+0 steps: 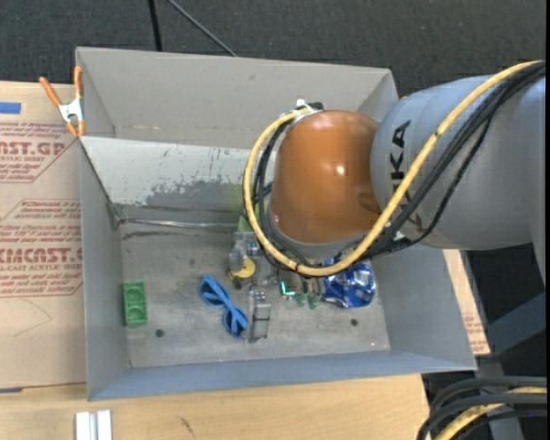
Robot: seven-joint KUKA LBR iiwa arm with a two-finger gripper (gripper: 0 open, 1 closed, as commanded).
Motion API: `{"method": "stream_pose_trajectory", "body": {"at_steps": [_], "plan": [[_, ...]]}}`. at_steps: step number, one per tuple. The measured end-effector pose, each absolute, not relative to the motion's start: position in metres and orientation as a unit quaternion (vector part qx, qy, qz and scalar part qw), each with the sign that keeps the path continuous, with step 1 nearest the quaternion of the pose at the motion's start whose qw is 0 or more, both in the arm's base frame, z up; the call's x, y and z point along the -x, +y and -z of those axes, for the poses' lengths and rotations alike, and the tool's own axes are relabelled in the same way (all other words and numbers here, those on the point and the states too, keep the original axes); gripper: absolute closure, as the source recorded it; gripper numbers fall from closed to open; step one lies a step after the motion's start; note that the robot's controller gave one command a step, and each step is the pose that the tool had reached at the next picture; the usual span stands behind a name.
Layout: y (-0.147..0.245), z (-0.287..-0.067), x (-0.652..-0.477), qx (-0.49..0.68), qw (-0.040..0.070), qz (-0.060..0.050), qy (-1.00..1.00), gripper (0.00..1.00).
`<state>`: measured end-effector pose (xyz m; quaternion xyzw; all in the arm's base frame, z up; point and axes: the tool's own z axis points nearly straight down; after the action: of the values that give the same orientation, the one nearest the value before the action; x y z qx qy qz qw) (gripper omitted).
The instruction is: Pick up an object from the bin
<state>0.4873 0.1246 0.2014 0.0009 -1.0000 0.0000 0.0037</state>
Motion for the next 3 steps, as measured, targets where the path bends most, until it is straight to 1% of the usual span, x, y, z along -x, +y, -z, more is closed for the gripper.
{"method": "stream_pose_trajectory", "body": {"at_steps": [1,2,3], "plan": [[0.133,-0.066,-0.502,0.073,0.002,0.0,-0.997,0.0],[0.128,-0.07,-0.552,-0.149,-0.002,0.0,-0.989,0.0],[0.129,-0.07,-0.551,-0.149,-0.001,0.001,-0.989,1.0]]}}
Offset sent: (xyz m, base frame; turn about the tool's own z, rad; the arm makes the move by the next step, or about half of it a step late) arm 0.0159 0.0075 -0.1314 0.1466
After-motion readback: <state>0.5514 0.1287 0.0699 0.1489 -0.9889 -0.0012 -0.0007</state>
